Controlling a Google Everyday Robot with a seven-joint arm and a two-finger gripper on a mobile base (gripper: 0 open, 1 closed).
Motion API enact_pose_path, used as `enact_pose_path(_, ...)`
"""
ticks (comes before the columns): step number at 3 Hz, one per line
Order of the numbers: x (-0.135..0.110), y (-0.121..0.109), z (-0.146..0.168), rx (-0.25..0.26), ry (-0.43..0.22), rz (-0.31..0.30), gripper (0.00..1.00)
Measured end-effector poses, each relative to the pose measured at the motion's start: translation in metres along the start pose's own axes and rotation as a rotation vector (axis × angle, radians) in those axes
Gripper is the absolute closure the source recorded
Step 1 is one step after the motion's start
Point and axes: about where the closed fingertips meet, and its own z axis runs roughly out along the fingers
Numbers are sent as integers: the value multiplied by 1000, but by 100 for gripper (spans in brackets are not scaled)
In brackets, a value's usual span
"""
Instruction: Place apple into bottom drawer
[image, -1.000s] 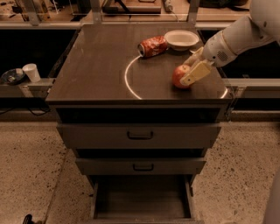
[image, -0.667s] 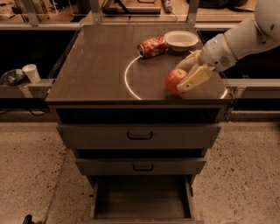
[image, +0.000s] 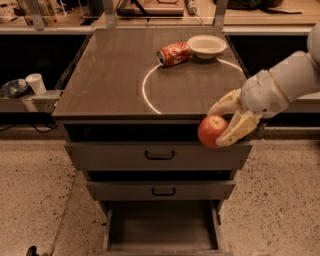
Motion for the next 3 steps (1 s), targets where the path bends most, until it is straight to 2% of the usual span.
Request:
enact_pose_path(1,17,24,18,-49,23,25,100)
enact_pose_path(2,20,24,27,9,-66,28,100)
enact_pose_path(3,46,35,40,134,-155,52,100)
